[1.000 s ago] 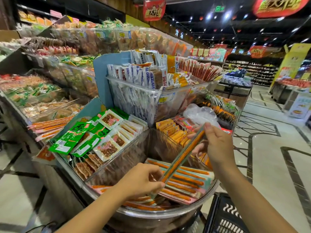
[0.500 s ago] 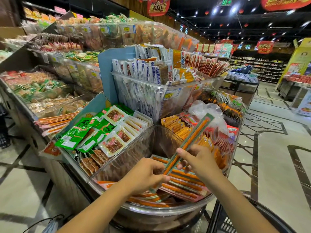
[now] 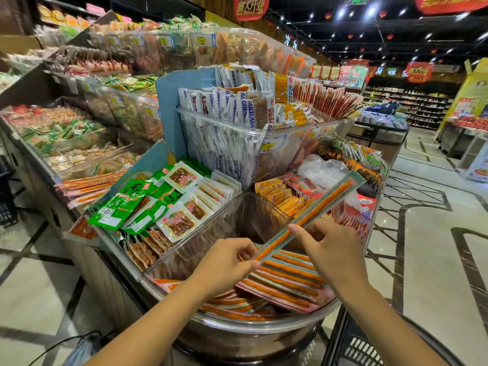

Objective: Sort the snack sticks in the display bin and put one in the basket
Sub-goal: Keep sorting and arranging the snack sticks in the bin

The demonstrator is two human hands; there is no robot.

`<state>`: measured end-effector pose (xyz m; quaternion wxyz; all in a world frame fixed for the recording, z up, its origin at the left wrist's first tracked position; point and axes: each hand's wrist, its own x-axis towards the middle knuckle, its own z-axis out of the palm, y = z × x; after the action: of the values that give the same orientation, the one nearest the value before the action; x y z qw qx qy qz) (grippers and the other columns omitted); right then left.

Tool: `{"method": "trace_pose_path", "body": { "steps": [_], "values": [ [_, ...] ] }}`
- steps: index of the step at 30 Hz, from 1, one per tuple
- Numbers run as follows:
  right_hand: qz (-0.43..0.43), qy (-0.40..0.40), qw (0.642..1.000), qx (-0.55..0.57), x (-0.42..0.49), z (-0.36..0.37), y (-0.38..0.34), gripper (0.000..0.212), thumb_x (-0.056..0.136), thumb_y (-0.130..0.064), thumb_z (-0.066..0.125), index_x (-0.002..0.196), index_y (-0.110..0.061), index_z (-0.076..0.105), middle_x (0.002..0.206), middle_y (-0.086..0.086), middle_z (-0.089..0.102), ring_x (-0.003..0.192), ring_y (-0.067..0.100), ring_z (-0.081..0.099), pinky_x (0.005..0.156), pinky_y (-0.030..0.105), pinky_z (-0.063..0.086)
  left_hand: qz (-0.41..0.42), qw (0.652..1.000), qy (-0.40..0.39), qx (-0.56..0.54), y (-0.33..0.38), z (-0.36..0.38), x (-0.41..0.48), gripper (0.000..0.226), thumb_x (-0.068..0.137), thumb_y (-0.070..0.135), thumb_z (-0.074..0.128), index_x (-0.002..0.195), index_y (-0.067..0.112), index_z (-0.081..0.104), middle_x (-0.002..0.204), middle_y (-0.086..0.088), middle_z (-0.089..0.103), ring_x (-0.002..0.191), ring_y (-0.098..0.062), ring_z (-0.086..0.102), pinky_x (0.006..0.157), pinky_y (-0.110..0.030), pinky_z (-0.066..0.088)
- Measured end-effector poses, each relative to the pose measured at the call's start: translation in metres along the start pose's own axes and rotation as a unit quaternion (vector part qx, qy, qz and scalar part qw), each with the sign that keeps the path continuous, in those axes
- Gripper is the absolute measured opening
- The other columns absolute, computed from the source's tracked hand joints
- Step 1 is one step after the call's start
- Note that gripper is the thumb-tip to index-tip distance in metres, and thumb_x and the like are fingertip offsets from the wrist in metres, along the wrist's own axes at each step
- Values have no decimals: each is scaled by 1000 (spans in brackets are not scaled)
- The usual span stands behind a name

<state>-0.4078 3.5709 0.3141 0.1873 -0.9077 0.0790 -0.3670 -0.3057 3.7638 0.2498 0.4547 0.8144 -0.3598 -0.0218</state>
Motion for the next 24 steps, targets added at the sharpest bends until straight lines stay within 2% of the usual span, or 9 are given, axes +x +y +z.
{"method": "trace_pose_path", "body": {
  "steps": [3,6,8,9,12,15,18,20,24],
  "values": [
    [-52,31,998,-7,-2,0,1,46,85,-57,65,54,-24,54,46,-12,46,44,5,45,46,20,28,-7,999,34,-12,-1,-2,0,12,85,29,79,79,32,69,74,15,68,71,-3,64,74,-34,56],
    [-94,41,995,-2,-1,-2,1,37,87,-51,67,65,-21,65,56,-11,56,50,8,51,46,24,37,-18,998,53,-17,-2,-8,0,14,84,25,80,76,30,69,68,11,67,65,-2,62,70,-34,55],
    [-167,24,985,-33,-1,-7,-1,16,87,-35,75,84,-21,69,77,-9,64,59,8,56,51,19,43,-14,998,50,-21,0,-12,0,10,84,23,81,79,27,73,69,11,68,66,-1,62,67,-27,52],
    [-195,-4,979,-60,1,-10,-4,16,85,-28,78,96,-20,71,92,-7,67,66,9,60,54,19,47,-7,999,45,-22,3,-14,-1,10,84,22,81,79,28,74,70,14,69,68,1,63,67,-21,50],
    [-215,-115,958,-149,8,-9,-6,42,83,-27,80,124,-25,68,119,-7,65,85,15,67,62,30,57,13,999,23,-39,15,-24,-6,14,84,19,81,85,32,77,80,19,74,79,-1,69,72,-17,52],
    [-217,-144,952,-161,13,-11,-13,20,92,-33,69,112,-31,73,101,-12,69,91,17,67,67,32,51,4,993,19,-114,31,-41,-10,13,84,9,79,93,19,81,86,4,78,82,-7,73,74,-18,55],
    [-201,-157,956,-147,19,-19,-20,13,96,-35,64,103,-30,74,92,-10,70,88,16,65,69,33,51,-16,979,30,-200,42,-62,-13,14,86,0,73,100,1,78,75,-2,77,67,-3,69,64,-12,51],
    [-196,-170,955,-145,21,-20,-24,16,98,-38,61,103,-29,73,92,-9,70,89,14,64,73,35,53,-32,968,44,-243,43,-73,-13,14,91,1,67,101,-1,76,68,-1,75,60,-3,67,57,-11,49],
    [-184,-157,965,-105,21,-21,-33,13,96,-38,64,98,-29,73,88,-10,70,85,13,64,72,36,54,-75,937,35,-339,41,-83,-10,21,99,10,55,109,2,71,89,-16,77,72,-18,75,52,-19,55]
  ]
}}
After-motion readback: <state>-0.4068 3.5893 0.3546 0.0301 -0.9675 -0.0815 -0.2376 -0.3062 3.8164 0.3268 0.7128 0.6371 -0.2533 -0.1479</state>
